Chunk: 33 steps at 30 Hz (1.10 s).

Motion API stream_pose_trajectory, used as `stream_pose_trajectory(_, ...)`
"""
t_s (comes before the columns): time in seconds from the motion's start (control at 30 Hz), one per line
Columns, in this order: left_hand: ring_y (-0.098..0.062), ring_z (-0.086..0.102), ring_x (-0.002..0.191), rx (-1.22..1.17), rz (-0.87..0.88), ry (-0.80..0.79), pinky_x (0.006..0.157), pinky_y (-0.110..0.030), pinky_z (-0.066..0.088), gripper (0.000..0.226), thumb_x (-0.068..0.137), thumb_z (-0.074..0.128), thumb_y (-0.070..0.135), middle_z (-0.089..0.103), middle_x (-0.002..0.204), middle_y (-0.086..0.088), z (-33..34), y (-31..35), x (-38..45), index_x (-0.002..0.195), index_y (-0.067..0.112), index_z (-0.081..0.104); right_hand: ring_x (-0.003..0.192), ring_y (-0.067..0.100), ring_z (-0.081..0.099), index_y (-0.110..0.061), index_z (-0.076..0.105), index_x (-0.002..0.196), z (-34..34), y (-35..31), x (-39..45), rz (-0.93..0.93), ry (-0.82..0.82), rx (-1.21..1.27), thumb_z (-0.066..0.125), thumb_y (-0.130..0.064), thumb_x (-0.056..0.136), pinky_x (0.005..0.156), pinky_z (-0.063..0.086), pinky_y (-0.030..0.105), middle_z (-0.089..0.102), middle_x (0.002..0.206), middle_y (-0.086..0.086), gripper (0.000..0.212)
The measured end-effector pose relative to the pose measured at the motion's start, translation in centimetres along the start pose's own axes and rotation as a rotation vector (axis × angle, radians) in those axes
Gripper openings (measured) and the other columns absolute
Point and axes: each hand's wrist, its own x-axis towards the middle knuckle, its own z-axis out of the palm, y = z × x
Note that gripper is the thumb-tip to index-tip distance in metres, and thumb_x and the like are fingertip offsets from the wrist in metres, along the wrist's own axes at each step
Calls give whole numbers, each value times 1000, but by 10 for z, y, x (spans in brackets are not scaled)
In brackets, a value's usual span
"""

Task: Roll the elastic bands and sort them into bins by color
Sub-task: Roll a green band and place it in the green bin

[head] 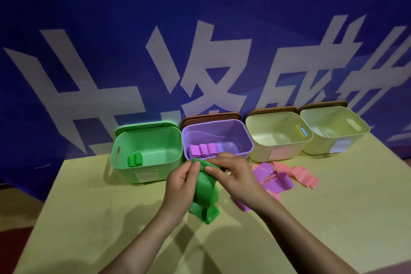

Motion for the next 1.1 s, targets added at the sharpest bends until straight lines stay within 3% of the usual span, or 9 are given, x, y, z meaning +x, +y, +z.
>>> stream_pose_trajectory(0.07,-12,45,64,-22,-10,-23,60,-28,36,42,85,52,45,51,63,-1,3,2,-2,71,6,58,67,7,52,-11,74,104,-5,1,-4,-107,-7,-147,59,-28,90,63,45,27,58,73,-4,27)
stream_pose_trajectory(0.2,-17,64,89,-212,-230,-18,80,-30,49,22,96,52,21,73,90,-3,7,8,-1,92,12,71,76,9,55,-13,70,113,-4,2,-5,-135,45,-209,56,-25,92,70,45,22,61,81,0,28)
stream_pose_trajectory(0.3,-22,65,106,-327,-375,-99,96,-39,47,38,87,49,40,72,108,-9,7,15,-1,108,14,68,82,8,54,-11,71,111,1,0,-3,-133,120,-176,56,-25,91,76,41,17,64,87,-2,28)
stream_pose_trajectory(0.37,-21,66,105,-336,-412,-106,96,-39,47,46,83,47,46,72,109,-9,6,17,-3,111,15,67,85,8,56,-12,72,109,5,-1,-2,-101,164,-119,60,-24,89,78,40,15,66,90,-1,27)
stream_pose_trajectory(0.47,-24,67,103,-313,-398,-98,95,-40,48,33,94,46,35,72,105,-11,3,18,-5,107,14,68,85,11,57,-18,72,111,12,-4,-3,-22,186,-15,64,-19,86,75,40,15,66,92,1,26)
stream_pose_trajectory(0.63,-21,70,93,-289,-401,-69,88,-35,51,28,99,43,24,74,96,-11,-1,20,-4,101,13,69,85,12,55,-23,70,113,13,-6,-5,30,57,54,59,-13,87,76,40,16,60,90,1,29)
stream_pose_trajectory(0.77,-27,65,104,-275,-454,-54,96,-45,46,32,99,42,24,70,109,-17,-3,15,5,114,9,66,96,7,52,-23,65,118,7,-8,-4,140,-51,188,46,-18,91,82,39,13,53,100,2,34)
stream_pose_trajectory(0.9,-33,63,109,-238,-453,-99,99,-47,45,34,100,37,19,69,111,-18,-3,8,7,116,6,64,100,10,57,-20,67,116,7,-10,-3,276,15,295,48,-16,99,75,46,16,60,115,7,26)
stream_pose_trajectory(1.1,-33,61,110,-237,-480,-137,99,-50,44,31,99,36,13,66,116,-22,-7,9,11,112,11,65,71,8,53,-20,70,87,5,-4,0,317,64,182,65,-11,89,69,45,23,66,80,4,10)
